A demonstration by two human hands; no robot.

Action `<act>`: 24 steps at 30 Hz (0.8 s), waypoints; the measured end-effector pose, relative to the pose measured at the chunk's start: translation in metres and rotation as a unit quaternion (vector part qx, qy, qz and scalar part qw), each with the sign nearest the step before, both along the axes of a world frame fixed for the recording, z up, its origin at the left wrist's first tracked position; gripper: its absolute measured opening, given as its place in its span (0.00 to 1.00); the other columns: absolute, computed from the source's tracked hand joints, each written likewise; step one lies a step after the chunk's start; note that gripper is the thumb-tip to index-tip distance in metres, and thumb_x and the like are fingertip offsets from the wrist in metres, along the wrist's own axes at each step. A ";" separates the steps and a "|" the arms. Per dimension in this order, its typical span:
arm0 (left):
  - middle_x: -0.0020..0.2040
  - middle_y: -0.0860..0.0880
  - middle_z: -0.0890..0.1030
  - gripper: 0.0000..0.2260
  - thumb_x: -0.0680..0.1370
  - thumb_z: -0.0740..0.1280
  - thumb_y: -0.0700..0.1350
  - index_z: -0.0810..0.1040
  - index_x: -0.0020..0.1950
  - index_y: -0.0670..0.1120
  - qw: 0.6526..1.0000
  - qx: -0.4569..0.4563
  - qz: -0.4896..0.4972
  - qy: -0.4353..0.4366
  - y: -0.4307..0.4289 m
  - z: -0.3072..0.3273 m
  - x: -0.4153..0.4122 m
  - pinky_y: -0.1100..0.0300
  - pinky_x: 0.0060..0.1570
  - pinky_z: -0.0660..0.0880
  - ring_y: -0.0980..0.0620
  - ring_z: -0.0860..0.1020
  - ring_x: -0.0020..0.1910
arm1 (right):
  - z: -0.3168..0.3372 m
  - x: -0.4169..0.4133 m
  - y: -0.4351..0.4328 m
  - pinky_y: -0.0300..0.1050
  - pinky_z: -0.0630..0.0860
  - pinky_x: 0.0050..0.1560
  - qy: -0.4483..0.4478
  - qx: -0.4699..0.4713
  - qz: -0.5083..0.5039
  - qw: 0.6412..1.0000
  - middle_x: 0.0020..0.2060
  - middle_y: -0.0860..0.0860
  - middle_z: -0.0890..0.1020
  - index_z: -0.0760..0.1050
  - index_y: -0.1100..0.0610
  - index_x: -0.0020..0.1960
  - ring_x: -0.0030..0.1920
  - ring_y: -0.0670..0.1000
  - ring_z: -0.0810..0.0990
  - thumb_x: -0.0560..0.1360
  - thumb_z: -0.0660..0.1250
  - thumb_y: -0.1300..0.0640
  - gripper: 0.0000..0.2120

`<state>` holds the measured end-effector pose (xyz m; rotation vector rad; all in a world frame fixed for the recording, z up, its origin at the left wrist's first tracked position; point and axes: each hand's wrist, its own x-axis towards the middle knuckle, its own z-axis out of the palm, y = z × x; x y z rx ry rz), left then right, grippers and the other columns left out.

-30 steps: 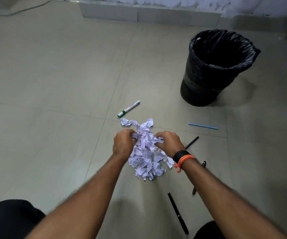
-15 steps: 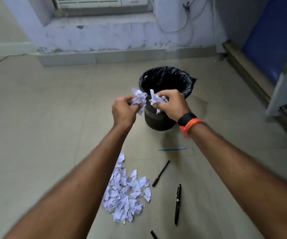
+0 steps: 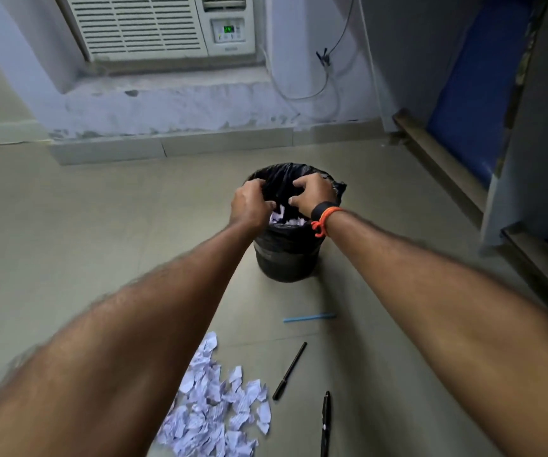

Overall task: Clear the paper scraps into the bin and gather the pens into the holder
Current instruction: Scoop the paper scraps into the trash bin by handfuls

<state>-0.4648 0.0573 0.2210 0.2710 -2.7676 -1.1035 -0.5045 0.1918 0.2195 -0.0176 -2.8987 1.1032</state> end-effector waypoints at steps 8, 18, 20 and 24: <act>0.52 0.50 0.84 0.14 0.73 0.73 0.41 0.80 0.58 0.48 0.995 0.090 0.023 0.019 -0.028 -0.025 0.079 0.58 0.52 0.79 0.54 0.83 0.45 | -0.034 0.081 -0.026 0.52 0.83 0.45 0.017 -0.152 -0.007 0.988 0.34 0.50 0.85 0.83 0.55 0.40 0.37 0.50 0.85 0.67 0.73 0.61 0.03; 0.51 0.53 0.84 0.11 0.73 0.72 0.41 0.81 0.55 0.47 0.976 0.136 0.142 -0.098 -0.077 -0.138 0.262 0.64 0.48 0.75 0.55 0.82 0.48 | -0.143 0.245 -0.088 0.50 0.80 0.53 -0.200 -0.118 0.114 0.966 0.45 0.51 0.85 0.82 0.55 0.50 0.46 0.52 0.83 0.66 0.76 0.56 0.13; 0.54 0.52 0.83 0.14 0.73 0.71 0.42 0.79 0.59 0.48 0.971 0.095 0.170 -0.135 -0.084 -0.164 0.295 0.61 0.51 0.74 0.52 0.81 0.53 | -0.161 0.265 -0.085 0.44 0.77 0.56 -0.243 0.010 0.151 0.958 0.52 0.53 0.83 0.79 0.55 0.57 0.54 0.54 0.81 0.67 0.75 0.55 0.19; 0.67 0.48 0.71 0.38 0.67 0.78 0.49 0.65 0.73 0.48 0.957 0.006 0.190 -0.218 -0.075 -0.196 0.340 0.55 0.63 0.68 0.46 0.69 0.68 | -0.198 0.297 -0.077 0.48 0.75 0.58 -0.337 0.174 0.140 0.915 0.63 0.59 0.69 0.66 0.59 0.64 0.61 0.61 0.76 0.64 0.78 0.53 0.35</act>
